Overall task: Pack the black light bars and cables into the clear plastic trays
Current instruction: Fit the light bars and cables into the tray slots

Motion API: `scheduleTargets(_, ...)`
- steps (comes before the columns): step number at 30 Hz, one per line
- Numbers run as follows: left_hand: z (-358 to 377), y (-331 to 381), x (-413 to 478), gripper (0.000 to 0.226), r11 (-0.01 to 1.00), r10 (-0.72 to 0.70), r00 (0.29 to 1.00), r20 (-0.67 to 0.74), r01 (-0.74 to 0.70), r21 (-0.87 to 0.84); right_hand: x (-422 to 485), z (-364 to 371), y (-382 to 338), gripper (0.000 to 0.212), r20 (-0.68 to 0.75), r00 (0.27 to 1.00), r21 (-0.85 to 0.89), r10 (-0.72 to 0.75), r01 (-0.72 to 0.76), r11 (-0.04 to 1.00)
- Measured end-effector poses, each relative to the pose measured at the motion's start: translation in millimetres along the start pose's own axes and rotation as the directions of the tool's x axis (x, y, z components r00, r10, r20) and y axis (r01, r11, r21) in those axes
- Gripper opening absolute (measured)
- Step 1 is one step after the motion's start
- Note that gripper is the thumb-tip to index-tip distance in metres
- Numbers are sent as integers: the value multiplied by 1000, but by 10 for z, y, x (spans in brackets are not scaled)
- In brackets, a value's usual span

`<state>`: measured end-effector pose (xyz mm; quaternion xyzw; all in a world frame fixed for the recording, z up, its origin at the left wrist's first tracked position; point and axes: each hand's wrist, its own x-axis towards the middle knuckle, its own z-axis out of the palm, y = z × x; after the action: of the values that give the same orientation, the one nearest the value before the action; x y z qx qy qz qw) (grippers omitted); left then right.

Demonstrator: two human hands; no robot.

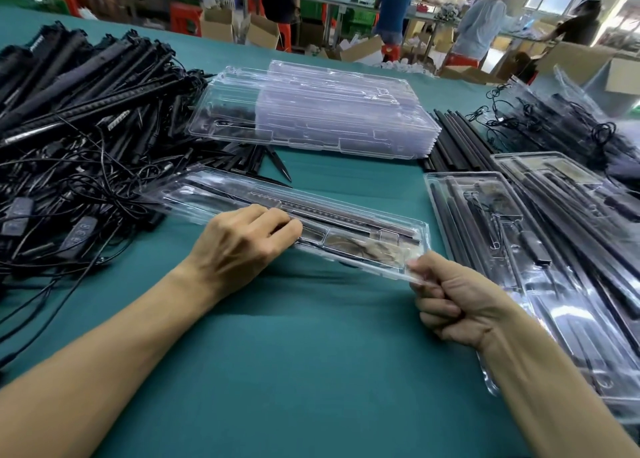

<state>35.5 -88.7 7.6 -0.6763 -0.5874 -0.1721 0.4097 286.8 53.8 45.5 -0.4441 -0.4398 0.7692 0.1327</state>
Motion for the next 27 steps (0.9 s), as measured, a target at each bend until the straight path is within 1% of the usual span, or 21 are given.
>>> scheduleTargets(2, 5, -6, 15, 24, 1000, -31, 1000, -4, 31, 5, 2, 37, 19, 47, -17, 999, 43, -51, 52, 998)
scheduleTargets(4, 13, 21, 29, 23, 999, -25, 1000, -10, 25, 33, 3, 62, 43, 46, -26, 994, 82, -105, 107, 991)
scheduleTargets(8, 36, 28, 44, 24, 999, -35, 999, -3, 35, 17, -3, 63, 119, 42, -27, 981, 137, -191, 193, 972)
scheduleTargets(11, 45, 33, 42, 24, 999, -35, 999, 22, 34, 21, -2, 72, 143, 43, -16, 981, 133, -195, 195, 972)
scheduleTargets(15, 47, 42, 41, 25, 998, -40, 999, 17, 40, 38, 4, 112, 112, 49, -63, 977, 108, -202, 208, 972)
scheduleTargets(21, 45, 30, 37, 28, 1000, -24, 1000, -2, 24, -5, 2, 145, 109, 54, -126, 969, 70, -213, 223, 972)
scheduleTargets(24, 37, 19, 31, 28, 999, -11, 1000, -7, 11, -30, 7, 174, 124, 49, -149, 959, 99, -242, 258, 961)
scheduleTargets(27, 37, 17, 30, 33, 998, -23, 1000, -2, 23, -60, -4, 148, 145, 43, -128, 961, 95, -246, 259, 961)
